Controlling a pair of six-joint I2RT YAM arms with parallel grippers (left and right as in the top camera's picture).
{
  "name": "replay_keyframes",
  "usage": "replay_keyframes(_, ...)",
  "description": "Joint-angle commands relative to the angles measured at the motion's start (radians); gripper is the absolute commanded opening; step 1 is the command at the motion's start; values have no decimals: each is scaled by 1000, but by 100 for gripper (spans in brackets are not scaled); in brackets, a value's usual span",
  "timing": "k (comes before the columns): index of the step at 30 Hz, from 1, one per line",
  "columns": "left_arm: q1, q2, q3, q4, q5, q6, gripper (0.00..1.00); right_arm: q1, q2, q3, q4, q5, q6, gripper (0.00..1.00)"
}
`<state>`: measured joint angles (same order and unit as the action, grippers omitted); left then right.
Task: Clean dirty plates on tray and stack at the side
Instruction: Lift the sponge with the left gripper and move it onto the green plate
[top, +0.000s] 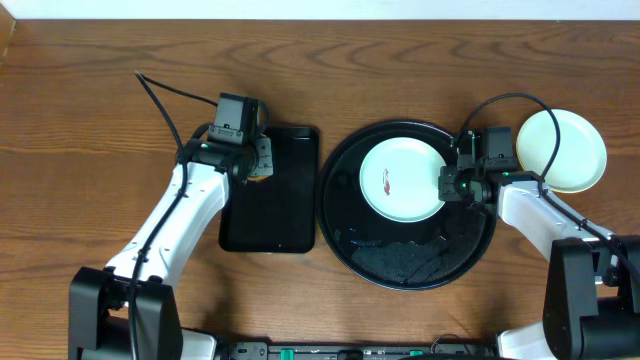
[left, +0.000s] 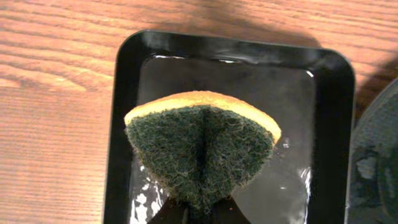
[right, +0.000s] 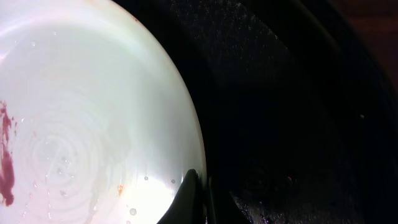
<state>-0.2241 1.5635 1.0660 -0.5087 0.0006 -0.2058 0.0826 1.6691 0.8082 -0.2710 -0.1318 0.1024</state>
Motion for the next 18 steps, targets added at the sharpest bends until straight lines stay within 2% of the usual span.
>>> replay_keyframes(1,-4,-1,-13,-2,-20,2,7,-2,15,-9,-8,11,-3,1)
replay_keyframes(4,-3,0,-11,33,-36,1,7,-2,15,-9,-5,11,-3,4)
replay_keyframes(7,-5,-4,-3,37,26,1,7,-2,15,-9,-1,11,-3,9)
replay_keyframes(16,-6,8,6,42,44,59,7,-2,15,-9,2,11,-3,11)
replay_keyframes(18,-10,10,5,60,-2,85,7,-2,15,-9,2,11,-3,11)
